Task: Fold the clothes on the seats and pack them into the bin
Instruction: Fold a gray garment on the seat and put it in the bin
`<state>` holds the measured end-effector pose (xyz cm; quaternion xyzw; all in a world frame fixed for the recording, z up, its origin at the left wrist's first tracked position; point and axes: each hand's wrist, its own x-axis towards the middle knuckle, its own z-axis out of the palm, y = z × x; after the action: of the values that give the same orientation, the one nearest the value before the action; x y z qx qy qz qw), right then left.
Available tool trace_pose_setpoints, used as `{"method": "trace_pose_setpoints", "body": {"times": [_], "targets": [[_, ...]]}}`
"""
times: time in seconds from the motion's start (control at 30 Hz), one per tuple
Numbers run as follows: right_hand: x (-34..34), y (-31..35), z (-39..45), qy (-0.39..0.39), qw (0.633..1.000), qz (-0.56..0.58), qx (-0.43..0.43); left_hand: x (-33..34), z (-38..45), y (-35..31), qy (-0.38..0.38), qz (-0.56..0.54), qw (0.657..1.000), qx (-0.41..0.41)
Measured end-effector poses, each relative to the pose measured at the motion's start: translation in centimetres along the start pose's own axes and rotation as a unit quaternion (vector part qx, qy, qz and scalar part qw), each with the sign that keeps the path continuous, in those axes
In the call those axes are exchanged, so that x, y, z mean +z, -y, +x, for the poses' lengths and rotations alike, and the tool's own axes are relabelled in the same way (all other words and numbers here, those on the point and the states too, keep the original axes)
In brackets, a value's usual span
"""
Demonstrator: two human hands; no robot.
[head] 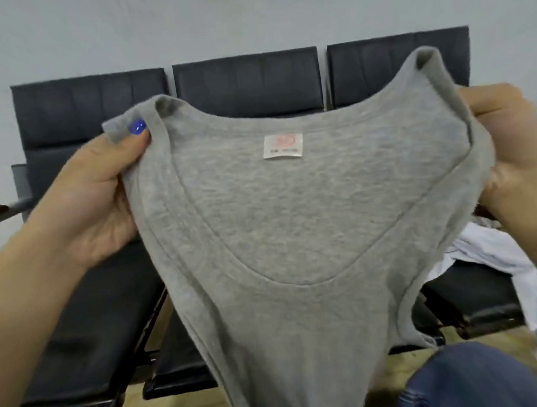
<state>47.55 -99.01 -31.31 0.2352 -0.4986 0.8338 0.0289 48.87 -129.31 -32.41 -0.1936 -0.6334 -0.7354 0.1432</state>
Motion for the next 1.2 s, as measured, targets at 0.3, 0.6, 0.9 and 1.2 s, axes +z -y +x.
{"method": "trace_pose_setpoints", "body": {"times": [0.3, 0.6, 0.9, 1.2], "targets": [[-3.1, 1.1, 4.0, 0.032, 0.896, -0.442, 0.033, -2.9, 3.2, 0.3, 0.051, 0.257, 0.963, -0.060], [-6.4, -5.6, 10.7, -0.063, 0.876, -0.424, 0.222, -3.5, 8.7, 6.7, 0.053, 0.349, 0.898, -0.263], [-9.5, -15.8, 17.9, -0.148, 0.875, -0.364, 0.283, -3.8, 14.6, 15.5, -0.056, 0.330, 0.889, -0.312], [-13.9, -27.5, 25.6, -0.245, 0.823, -0.421, 0.292, -7.9, 20.1, 27.7, -0.156, 0.426, 0.851, -0.265]]}}
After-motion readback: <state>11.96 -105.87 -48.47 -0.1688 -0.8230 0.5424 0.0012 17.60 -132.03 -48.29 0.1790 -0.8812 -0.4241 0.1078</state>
